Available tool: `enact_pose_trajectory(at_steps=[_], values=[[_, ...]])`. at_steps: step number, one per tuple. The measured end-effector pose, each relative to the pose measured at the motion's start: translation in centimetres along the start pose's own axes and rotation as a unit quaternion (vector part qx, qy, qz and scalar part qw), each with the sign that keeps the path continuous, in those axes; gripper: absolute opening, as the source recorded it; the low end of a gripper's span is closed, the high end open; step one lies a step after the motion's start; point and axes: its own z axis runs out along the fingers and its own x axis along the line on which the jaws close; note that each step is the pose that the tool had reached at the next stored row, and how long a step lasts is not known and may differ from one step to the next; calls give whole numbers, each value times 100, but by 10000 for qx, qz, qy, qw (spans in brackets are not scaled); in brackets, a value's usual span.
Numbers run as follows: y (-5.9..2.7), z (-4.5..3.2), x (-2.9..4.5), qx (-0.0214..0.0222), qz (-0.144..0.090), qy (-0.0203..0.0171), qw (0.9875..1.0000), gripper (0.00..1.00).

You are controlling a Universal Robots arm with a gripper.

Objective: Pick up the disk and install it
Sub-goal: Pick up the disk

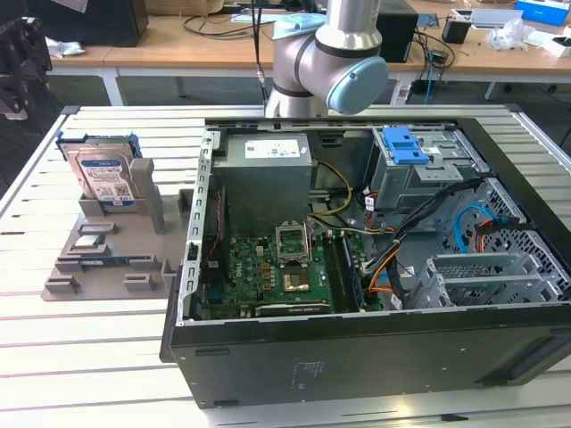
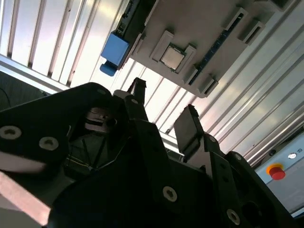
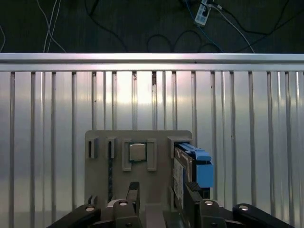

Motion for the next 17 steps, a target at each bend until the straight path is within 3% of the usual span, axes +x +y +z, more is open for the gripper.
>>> enact_pose_trajectory(at_steps=[1,8,12,17], values=[[0,0,0,0,-1,0,10000,54],[-2,2,0,6,224,8,9997,54],[-3,4,-5,7,228,7,9997,54],[-30,5,-130,6,204,13,9998,54]])
